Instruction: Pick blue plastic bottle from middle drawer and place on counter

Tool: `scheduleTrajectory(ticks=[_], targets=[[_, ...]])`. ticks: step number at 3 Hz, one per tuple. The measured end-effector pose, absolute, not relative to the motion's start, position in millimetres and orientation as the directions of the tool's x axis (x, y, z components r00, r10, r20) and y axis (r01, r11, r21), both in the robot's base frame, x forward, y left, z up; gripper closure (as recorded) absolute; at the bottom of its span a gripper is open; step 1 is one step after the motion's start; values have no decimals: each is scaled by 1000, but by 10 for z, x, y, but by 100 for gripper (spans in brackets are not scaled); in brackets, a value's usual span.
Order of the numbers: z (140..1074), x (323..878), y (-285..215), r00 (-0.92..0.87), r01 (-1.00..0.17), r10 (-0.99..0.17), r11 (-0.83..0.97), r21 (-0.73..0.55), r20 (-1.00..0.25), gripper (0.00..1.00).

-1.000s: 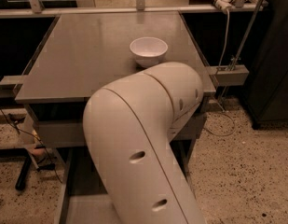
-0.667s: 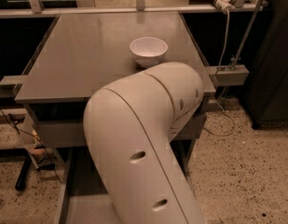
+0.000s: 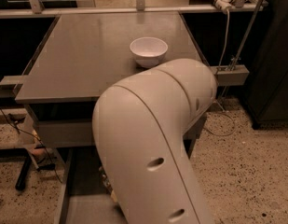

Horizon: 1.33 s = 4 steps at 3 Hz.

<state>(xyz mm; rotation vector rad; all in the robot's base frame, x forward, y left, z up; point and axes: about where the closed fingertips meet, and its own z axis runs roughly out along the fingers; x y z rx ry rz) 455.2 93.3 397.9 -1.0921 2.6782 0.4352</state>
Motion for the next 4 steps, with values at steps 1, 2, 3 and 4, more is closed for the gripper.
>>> scheduleTrajectory(ticks=[1, 2, 3, 4], targets=[[4268, 4438, 872, -708, -700, -633, 688, 191, -312, 100], [4557, 4367, 729, -716, -687, -612, 703, 183, -336, 100], [4880, 4306, 625, -699, -692, -582, 696, 189, -416, 100], [5149, 4221, 489, -671, -699, -529, 686, 204, -519, 100]])
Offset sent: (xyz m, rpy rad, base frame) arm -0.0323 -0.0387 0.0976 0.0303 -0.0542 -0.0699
